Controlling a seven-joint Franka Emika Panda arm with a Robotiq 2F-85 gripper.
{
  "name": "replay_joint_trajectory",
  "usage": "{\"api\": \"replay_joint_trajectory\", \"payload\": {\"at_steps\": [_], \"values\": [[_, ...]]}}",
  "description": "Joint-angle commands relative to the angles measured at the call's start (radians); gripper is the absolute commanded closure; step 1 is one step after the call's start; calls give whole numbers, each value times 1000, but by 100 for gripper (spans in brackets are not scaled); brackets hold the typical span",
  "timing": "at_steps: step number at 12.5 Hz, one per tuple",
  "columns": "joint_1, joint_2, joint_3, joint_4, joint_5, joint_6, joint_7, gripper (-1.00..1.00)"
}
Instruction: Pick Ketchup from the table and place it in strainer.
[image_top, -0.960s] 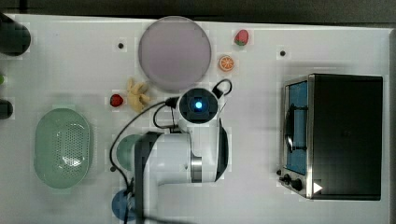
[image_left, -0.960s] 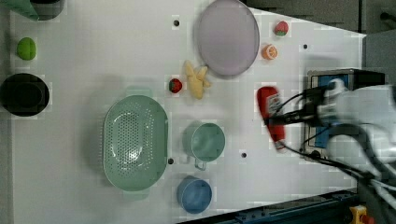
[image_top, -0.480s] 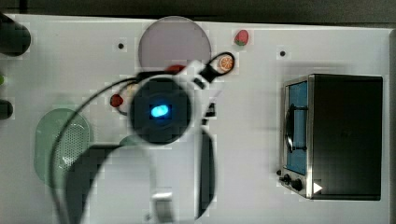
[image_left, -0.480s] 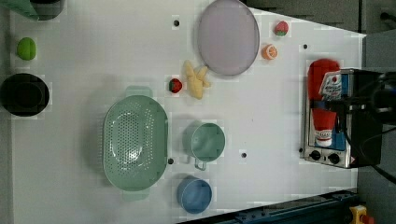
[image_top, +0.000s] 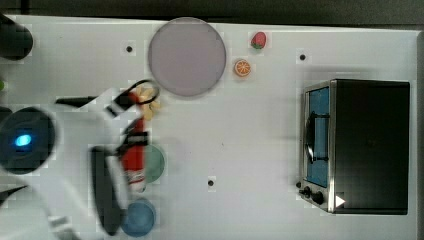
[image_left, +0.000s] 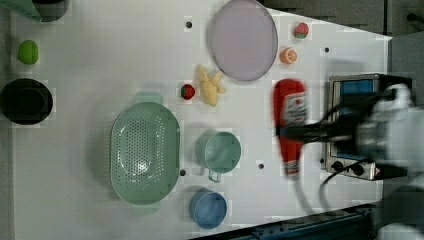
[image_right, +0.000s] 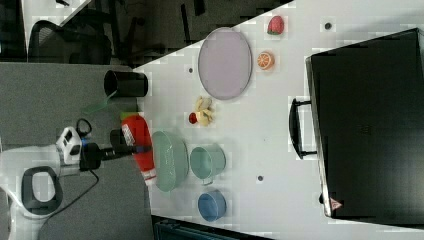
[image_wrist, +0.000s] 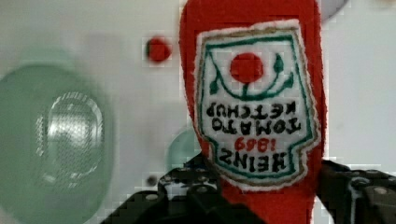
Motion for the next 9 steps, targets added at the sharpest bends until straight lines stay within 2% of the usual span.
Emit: {"api": "replay_joint_trajectory", "payload": {"at_steps": [1,7,9], "values": [[28,20,85,3,6,10,247,-23],[41,223,242,2,-2,278,443,-23],[59,301,255,2,-50,347,528,-23]]}}
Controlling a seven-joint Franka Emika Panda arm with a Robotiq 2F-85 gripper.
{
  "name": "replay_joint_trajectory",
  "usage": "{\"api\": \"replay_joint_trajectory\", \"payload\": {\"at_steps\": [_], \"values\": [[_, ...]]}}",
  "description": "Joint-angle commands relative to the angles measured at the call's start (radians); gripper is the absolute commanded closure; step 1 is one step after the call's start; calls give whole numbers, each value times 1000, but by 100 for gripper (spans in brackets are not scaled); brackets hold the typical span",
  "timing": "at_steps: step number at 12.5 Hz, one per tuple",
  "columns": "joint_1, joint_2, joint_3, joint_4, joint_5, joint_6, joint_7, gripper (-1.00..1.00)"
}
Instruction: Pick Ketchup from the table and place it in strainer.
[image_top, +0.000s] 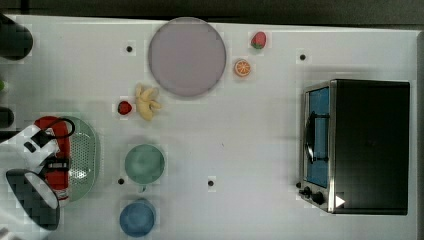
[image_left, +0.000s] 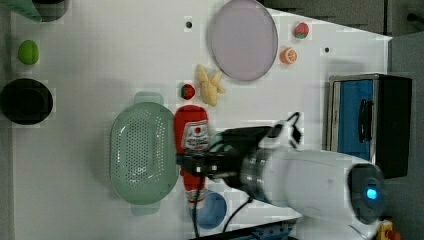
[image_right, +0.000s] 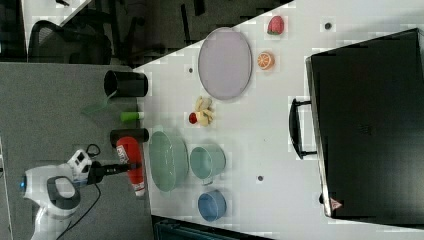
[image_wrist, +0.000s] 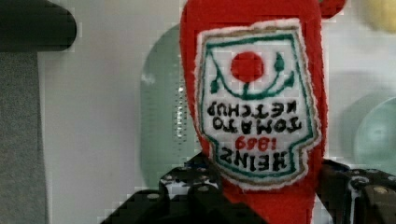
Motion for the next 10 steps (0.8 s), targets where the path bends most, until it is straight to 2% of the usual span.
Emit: {"api": "replay_joint_trajectory", "payload": {"at_steps": [1,4,7,8,10], "values": [[5,93,-13,2,-57,92,180,-23],[25,202,-18,0,-101,202,241,-27],[33,258,-19,-1,-136,235,249,-90],[33,251,-21,-1,-142,233,249,-100],[28,220,-22,-2,-142,219,251,-100]]}}
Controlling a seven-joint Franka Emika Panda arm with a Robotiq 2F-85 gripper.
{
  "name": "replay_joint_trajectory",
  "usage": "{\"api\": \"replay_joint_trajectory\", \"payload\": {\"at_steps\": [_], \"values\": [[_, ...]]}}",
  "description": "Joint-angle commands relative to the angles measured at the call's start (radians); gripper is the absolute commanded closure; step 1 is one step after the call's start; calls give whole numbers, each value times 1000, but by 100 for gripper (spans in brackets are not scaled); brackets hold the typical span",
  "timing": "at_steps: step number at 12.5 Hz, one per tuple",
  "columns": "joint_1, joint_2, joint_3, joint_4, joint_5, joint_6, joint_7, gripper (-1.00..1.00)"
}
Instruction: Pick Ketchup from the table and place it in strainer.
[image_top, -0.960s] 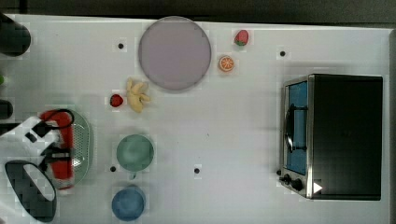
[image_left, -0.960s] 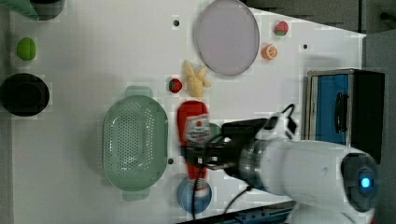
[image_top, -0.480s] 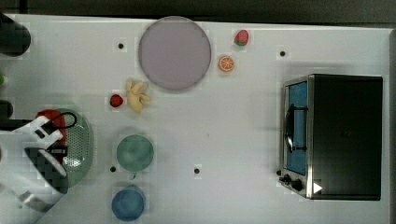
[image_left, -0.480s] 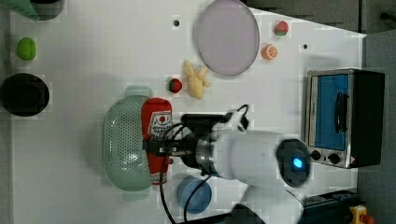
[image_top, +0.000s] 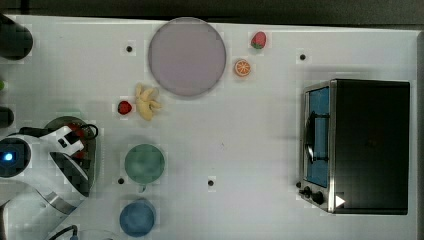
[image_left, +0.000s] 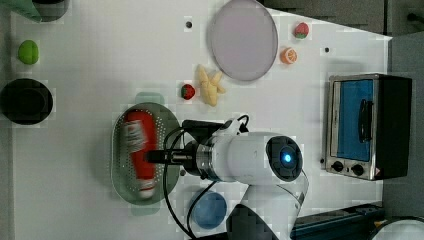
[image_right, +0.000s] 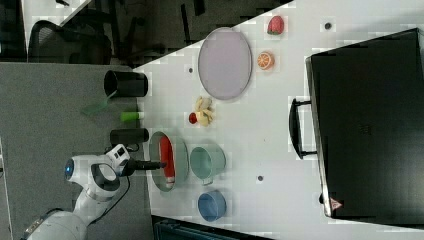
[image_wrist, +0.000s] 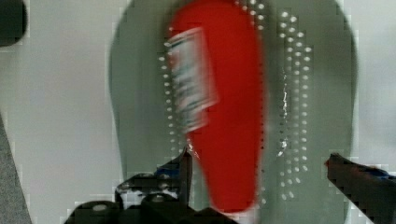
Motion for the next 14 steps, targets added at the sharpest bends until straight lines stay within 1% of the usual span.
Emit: {"api": "replay_joint_trajectory", "payload": {"at_steps": [1,3,5,7,10,12,13,14], "values": [[-17,-98,9,26,12,-13,73,-100],[-63,-173,5,26,17,-83,73,-100],[-120,-264,-1,27,17,-167,73,-100],[-179,-365,-32,29,17,-254,73,-100],[-246,-517,-135,44,18,-390,71,-100],[-263,-589,-233,55,28,-458,54,-100],[-264,-612,-283,62,63,-485,52,-100],[-264,-629,-332,69,121,-518,52,-100]]}}
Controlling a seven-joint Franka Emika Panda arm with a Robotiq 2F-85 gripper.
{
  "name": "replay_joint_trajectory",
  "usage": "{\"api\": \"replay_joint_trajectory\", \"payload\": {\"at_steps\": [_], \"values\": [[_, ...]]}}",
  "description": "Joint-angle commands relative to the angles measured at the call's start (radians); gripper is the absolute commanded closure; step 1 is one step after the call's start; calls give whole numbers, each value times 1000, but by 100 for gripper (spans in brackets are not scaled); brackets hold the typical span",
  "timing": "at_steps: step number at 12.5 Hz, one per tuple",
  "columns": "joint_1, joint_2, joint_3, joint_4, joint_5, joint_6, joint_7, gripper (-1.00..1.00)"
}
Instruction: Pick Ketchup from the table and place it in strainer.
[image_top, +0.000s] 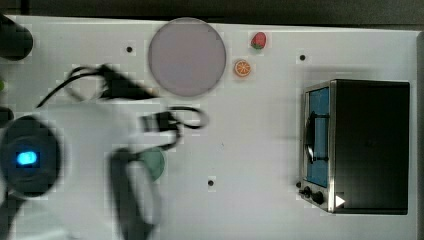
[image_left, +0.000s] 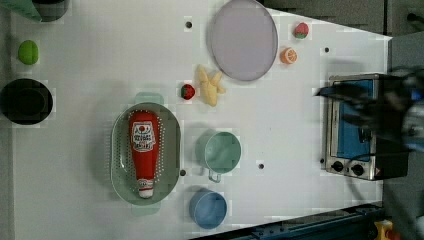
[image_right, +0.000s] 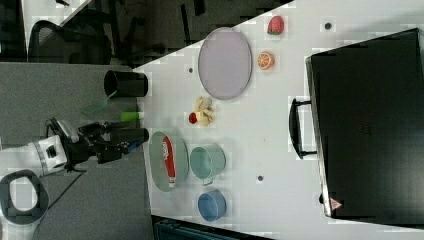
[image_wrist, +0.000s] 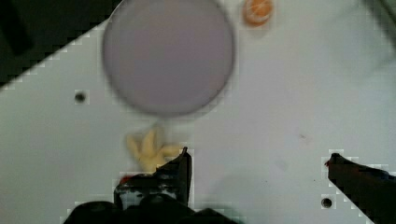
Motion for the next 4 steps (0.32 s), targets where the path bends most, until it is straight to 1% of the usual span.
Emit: {"api": "replay_joint_trajectory", "payload": {"at_steps": [1,2,4], "values": [[-23,-11,-118,8,133,-91,15,-100],[-23,-19,-155,22,152,-124,-24,-100],[-23,-19,-215,76,153,-171,-153,-100]]}}
